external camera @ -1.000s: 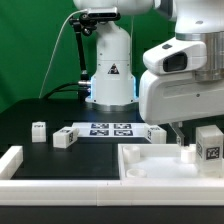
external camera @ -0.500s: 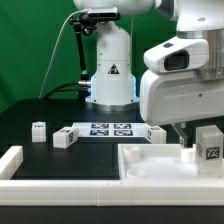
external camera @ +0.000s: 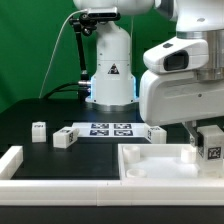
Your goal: Assemble one leg
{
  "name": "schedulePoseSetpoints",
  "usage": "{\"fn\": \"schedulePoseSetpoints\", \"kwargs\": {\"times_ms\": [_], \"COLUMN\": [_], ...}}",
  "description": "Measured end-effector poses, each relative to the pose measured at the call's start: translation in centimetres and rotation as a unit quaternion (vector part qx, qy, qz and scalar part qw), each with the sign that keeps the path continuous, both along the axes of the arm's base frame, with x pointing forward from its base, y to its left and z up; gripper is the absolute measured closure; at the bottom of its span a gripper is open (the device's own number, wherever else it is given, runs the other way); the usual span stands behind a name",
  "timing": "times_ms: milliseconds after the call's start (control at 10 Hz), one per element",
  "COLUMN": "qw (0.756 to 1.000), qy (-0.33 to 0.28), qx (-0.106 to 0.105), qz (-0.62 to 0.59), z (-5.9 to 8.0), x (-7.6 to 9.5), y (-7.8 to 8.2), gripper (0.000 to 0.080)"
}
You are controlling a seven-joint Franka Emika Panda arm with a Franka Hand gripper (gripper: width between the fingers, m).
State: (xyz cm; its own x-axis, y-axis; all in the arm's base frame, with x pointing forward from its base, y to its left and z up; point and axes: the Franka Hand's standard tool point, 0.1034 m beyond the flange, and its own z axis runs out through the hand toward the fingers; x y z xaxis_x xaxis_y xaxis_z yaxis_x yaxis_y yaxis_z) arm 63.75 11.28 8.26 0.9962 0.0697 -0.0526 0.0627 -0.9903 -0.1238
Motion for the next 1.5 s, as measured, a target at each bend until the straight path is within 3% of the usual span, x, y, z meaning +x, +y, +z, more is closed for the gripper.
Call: {"fn": "schedulePoseSetpoints", "kwargs": {"times_ms": [200,500,600,800,1100,1500], "qw": [0.999,0.972,0.952,0.908,0.795,0.686], "qy": [-0.020,-0.015,-0.004,0.012,0.035,0.058], "qx": [0.004,-0.001,-0.001,-0.006,-0.020,-0.022], "qz": [-0.050,-0.233,-0.305,-0.419,-0.605,-0.725], "z": [0.0,-0.1,-0.1,-0.2,-0.2,-0.2], "x": [-0.3,-0.5,-0.6,-0.6,-0.9,-1.1], "y": [-0.1,-0.3,-0.5,-0.6,-0.7,-0.3], "gripper": [0.0509,0.0508,0.0508,0.0508,0.0508,0.0508]}}
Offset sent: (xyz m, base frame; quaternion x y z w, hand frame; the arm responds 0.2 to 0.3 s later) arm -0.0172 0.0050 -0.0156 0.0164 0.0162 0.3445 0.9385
